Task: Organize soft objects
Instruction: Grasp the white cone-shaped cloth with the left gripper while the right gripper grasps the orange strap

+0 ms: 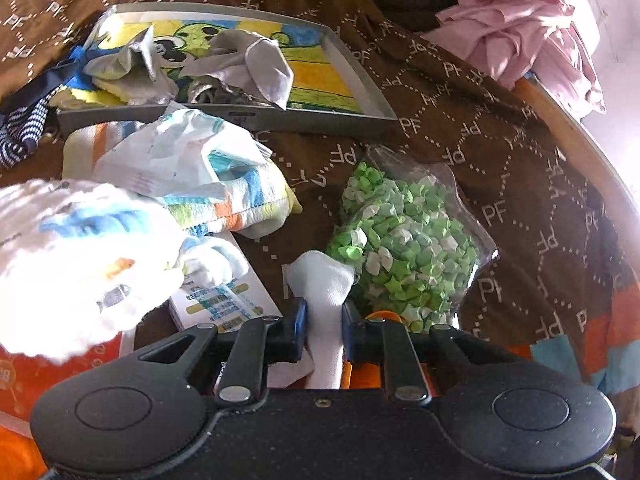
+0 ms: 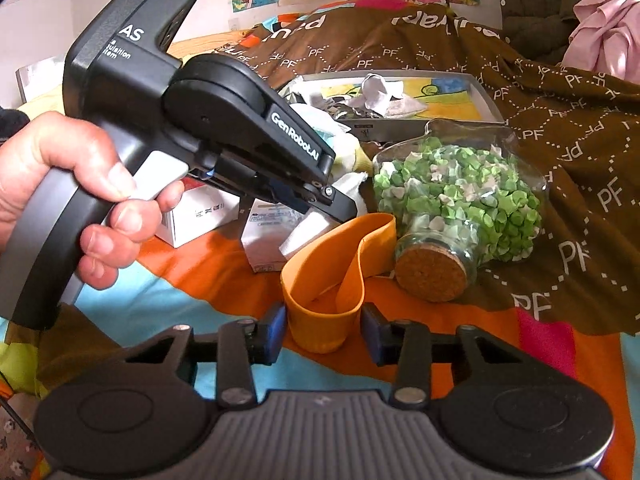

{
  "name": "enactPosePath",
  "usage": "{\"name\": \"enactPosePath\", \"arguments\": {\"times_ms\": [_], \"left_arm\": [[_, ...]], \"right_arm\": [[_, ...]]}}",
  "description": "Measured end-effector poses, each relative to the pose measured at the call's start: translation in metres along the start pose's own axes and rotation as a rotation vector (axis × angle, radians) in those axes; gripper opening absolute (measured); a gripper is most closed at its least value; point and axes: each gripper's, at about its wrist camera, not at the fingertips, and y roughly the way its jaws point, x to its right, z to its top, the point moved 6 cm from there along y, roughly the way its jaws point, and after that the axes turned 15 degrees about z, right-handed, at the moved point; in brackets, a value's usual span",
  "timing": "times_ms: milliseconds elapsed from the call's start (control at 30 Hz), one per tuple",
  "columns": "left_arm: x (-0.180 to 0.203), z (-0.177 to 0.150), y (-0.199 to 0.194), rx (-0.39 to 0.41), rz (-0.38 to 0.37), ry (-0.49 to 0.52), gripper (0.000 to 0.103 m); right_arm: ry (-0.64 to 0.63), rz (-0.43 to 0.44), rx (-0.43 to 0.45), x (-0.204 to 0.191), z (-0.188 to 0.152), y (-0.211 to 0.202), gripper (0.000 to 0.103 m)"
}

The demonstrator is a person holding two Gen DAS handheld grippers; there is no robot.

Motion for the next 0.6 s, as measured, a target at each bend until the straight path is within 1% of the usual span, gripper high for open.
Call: {"name": "enactPosePath", "arguments": {"times_ms": [33,100,200,267,400,600], "left_arm": [[0.002,-0.001,0.000,-0.001,0.006,0.016,0.017],[0.004,-0.002,0.000,-0.002,0.013,0.047,0.011],[0.007,-0.005,-0.001,0.009,0.031,0.096,0.008],[0.007,-0.007,-0.004,0.016,0.038,0.107,0.006],[0.004,-0.009,-0.010,0.029,0.032,0.101,0.005],[0.003,-0.016,-0.022,0.053,0.024,0.127,0.004]], "right_arm": [[0.000,0.004,0.000,-0.001,0.000,0.000,0.038],[-0.011,0.001,0.000,-0.002,0.000,0.000,0.035],[-0.008,0.005,-0.001,-0.001,0.000,-0.001,0.032],[-0.005,0.007,-0.002,-0.001,0.000,-0.002,0.029],[-0.018,0.000,-0.003,-0.002,-0.001,-0.005,0.023],[-0.076,-0.033,-0.002,-0.010,-0.002,-0.009,0.019]]}}
